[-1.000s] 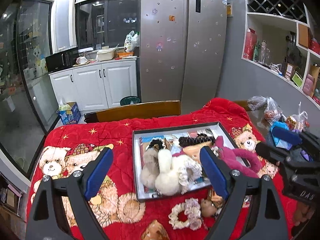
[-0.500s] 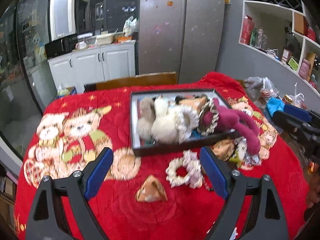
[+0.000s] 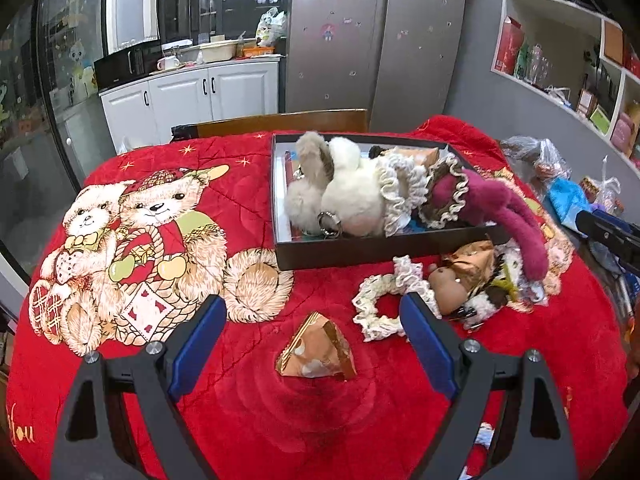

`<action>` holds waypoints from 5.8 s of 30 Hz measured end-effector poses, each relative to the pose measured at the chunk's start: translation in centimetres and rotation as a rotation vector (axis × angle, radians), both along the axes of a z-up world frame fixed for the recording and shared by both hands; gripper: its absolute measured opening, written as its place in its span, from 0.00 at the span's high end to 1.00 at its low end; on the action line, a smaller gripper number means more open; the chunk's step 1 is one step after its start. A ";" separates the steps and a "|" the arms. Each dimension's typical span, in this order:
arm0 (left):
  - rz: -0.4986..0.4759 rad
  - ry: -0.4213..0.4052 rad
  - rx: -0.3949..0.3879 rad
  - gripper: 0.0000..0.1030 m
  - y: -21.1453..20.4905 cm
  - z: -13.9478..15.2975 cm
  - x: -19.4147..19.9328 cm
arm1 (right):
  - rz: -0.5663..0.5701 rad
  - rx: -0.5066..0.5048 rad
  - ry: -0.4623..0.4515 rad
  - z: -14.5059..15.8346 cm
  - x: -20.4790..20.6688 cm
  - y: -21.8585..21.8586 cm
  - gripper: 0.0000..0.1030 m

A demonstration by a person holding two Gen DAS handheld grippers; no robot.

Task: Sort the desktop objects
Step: 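Withdraw both grippers from the box toward the remaining items, then grasp clear plastic card bag with right gripper while left gripper grasps tan triangular packet, then lift and carry the plastic card bag and tan packet over the box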

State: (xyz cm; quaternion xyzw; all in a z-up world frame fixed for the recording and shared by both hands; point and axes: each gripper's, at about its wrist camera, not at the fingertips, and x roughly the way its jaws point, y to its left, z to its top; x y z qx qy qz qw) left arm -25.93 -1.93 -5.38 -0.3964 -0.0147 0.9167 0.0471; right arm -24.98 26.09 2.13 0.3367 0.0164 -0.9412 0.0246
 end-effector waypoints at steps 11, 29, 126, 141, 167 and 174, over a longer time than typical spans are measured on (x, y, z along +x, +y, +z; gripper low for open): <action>-0.009 -0.032 -0.012 0.13 0.3 -2.9 -0.8 | -0.008 -0.012 -0.108 -5.5 -2.0 1.4 0.32; -0.009 -0.112 -0.046 0.13 0.5 -6.8 -1.7 | -0.026 -0.010 -0.239 -11.4 -3.7 1.8 0.32; -0.067 -0.038 -0.029 0.60 2.8 -3.0 1.3 | -0.071 -0.065 -0.180 -7.7 2.5 1.3 0.91; -0.087 0.016 -0.009 0.60 3.4 1.0 1.1 | -0.055 -0.069 -0.110 -3.4 3.6 0.2 0.92; -0.106 0.072 -0.012 0.60 5.7 5.7 -8.5 | 0.127 0.018 -0.046 2.7 -5.9 -7.5 0.92; -0.089 0.055 -0.009 0.60 5.4 4.9 -12.9 | 0.144 0.023 -0.071 2.0 -10.0 -8.0 0.92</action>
